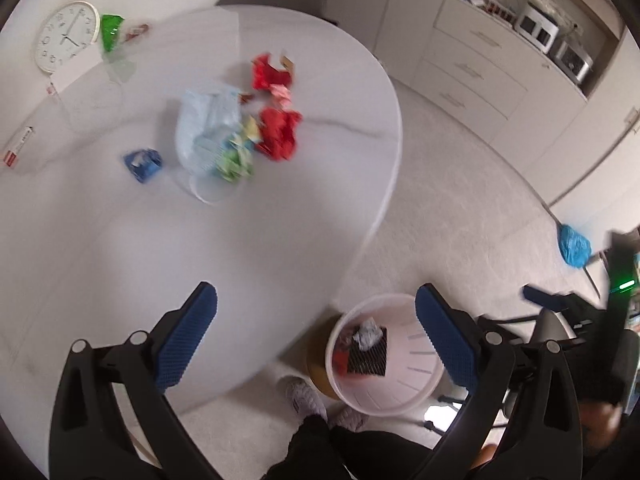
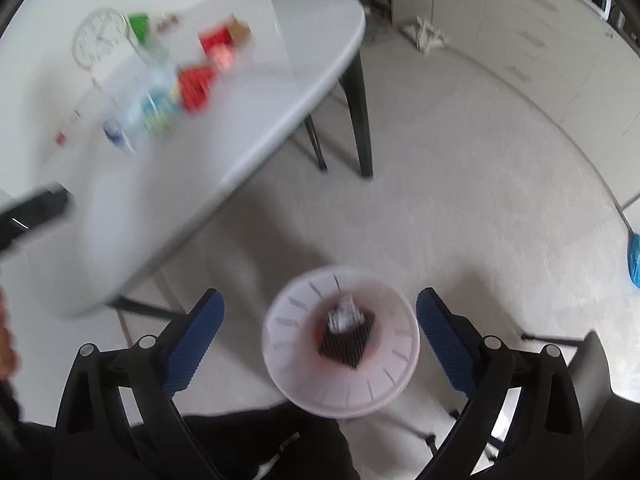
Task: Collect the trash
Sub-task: 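Move both tools back over the table, then grasp the crumpled blue wrapper with the left tool while the right tool grasps the red tissue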
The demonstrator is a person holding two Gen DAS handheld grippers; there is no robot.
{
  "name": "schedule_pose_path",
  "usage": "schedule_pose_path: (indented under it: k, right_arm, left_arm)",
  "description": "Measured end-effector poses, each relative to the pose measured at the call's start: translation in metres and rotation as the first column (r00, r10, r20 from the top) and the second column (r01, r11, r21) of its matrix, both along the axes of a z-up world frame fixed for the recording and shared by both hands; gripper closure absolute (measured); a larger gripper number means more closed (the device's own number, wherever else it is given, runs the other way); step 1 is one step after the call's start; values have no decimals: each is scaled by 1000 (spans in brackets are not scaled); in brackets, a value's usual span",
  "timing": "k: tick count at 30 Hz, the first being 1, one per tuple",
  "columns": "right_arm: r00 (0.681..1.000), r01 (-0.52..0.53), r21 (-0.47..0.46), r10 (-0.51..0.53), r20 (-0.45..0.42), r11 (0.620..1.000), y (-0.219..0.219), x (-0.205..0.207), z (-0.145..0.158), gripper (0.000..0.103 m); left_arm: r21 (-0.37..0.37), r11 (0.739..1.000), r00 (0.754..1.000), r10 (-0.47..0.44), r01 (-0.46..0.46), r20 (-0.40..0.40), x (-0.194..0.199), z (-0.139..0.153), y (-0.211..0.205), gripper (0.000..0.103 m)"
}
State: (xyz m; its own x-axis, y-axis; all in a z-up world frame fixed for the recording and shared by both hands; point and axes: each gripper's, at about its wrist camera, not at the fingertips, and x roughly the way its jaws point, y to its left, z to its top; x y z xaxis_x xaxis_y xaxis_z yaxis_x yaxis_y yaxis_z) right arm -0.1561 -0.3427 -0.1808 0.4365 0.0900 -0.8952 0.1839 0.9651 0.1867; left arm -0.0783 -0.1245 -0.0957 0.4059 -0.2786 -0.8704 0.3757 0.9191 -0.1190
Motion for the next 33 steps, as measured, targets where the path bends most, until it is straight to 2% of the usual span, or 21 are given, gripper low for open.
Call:
schedule_pose_path:
  k: [4, 8, 14, 22, 26, 33]
  right_arm:
    - [993, -34, -22, 36, 114, 999, 13, 22, 49, 3]
    - [981, -88, -32, 92, 169, 996, 27, 47, 74, 3]
    - [972, -152, -43, 157, 175, 987, 49, 86, 78, 3]
    - [968, -176, -39, 181, 173, 984, 62, 114, 79, 3]
    - [973, -170, -29, 172, 156, 985, 61, 121, 74, 3]
    - [980, -158, -16, 159, 118, 987, 59, 122, 64, 3]
  left_arm:
    - [-19, 998, 998, 54, -53, 43, 20, 2, 26, 8]
    - [-13, 995, 992, 104, -104, 78, 51, -1, 49, 8]
    - [-57, 984, 983, 170, -167, 70, 111, -15, 68, 8]
    - [-58, 977, 975, 211, -207, 69, 186, -40, 102, 10]
    - [-38, 988, 986, 150, -148, 79, 203, -63, 113, 20]
    - [20, 995, 995, 97, -98, 35, 221, -99, 112, 46]
